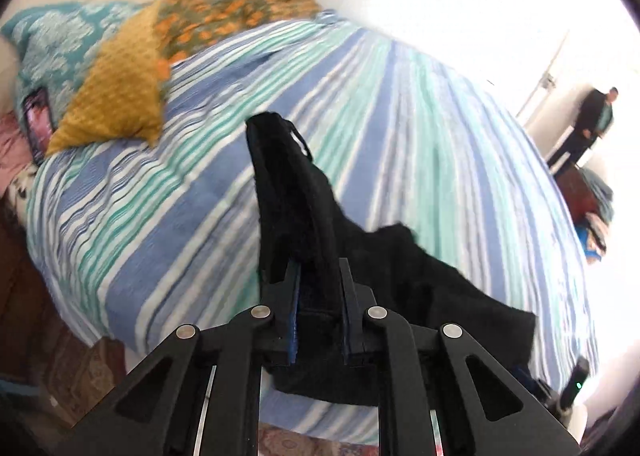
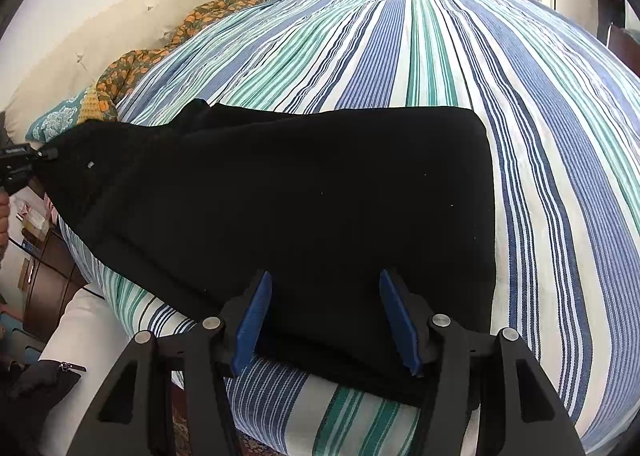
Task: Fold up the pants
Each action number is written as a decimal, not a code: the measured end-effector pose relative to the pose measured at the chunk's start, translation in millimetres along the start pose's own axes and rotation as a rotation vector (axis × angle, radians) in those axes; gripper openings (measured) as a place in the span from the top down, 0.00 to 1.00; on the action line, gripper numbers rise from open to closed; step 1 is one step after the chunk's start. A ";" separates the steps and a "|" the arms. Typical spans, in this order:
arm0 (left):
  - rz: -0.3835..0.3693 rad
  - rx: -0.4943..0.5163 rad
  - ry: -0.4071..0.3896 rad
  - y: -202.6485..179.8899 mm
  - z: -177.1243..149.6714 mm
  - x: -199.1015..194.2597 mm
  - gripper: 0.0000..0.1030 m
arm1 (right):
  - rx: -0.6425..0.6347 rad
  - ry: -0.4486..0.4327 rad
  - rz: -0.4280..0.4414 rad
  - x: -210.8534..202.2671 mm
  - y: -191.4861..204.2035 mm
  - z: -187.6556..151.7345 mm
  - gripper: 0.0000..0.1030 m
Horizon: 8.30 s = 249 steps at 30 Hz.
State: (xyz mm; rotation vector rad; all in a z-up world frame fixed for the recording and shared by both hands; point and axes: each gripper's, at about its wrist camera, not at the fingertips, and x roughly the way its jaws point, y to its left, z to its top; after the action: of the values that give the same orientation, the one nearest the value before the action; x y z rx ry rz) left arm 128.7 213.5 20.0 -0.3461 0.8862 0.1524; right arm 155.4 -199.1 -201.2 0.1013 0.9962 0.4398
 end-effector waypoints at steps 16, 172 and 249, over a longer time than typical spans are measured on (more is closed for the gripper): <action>-0.304 0.493 0.330 -234.3 -121.1 90.6 0.58 | 0.187 -0.147 -0.044 -74.2 -53.9 -8.5 0.43; 0.036 0.471 0.337 -161.0 -151.7 119.3 0.09 | -0.123 0.112 0.089 -62.6 -22.6 19.4 0.80; 0.112 0.379 -0.023 -200.4 -90.2 18.6 0.03 | -0.053 -0.187 -0.358 -164.9 46.0 44.6 0.00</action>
State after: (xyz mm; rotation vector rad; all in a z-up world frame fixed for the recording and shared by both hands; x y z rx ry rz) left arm 128.8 -6.1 -0.4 0.0584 0.8909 0.0885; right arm 101.5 -218.6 -33.8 -0.0820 0.7970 0.1255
